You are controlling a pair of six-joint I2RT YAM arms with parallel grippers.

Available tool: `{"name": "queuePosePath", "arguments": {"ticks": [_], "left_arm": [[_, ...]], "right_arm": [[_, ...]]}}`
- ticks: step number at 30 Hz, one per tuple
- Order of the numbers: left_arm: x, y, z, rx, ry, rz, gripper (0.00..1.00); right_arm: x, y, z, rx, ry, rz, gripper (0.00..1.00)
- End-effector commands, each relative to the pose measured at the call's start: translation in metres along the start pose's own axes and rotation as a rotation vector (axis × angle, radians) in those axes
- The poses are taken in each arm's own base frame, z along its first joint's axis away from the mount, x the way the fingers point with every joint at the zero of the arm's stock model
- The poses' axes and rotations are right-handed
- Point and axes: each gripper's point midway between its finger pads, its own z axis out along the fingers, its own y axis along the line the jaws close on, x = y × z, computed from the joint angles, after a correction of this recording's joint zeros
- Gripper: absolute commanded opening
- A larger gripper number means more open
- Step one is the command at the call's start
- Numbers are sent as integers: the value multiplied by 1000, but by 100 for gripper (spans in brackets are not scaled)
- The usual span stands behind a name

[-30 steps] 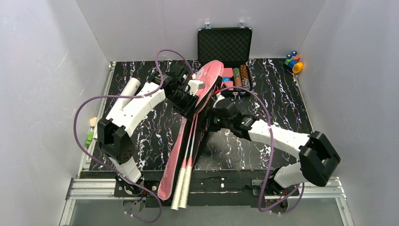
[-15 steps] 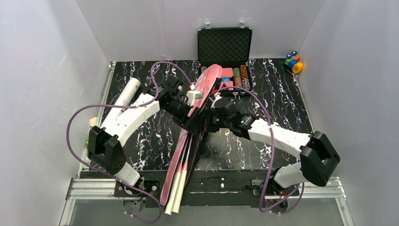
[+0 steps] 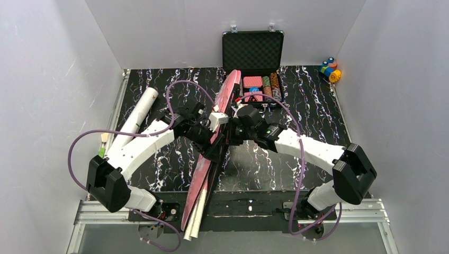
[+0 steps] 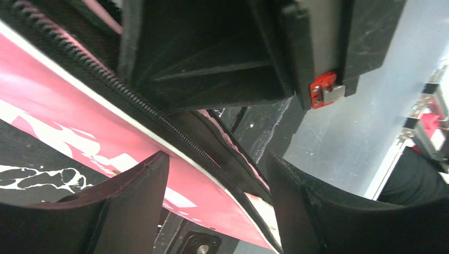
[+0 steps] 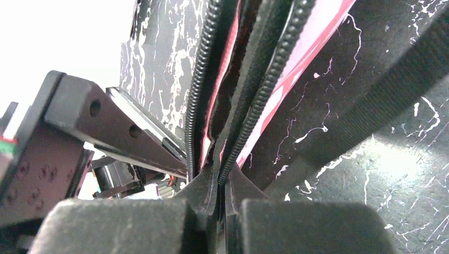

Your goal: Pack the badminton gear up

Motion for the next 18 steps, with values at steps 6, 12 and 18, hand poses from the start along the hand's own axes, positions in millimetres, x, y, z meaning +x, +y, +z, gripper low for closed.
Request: {"name": "queuePosePath", "arguments": {"ticks": [6, 12, 18], "left_arm": [[10, 22, 11, -217, 33, 124, 59], [-5, 28, 6, -272, 8, 107, 59], [-18, 4, 0, -173, 5, 103, 63]], "right_arm": [[-37, 59, -13, -146, -83, 24, 1], [-32, 55, -14, -76, -81, 88, 1], [-26, 51, -15, 40, -86, 110, 1]]}}
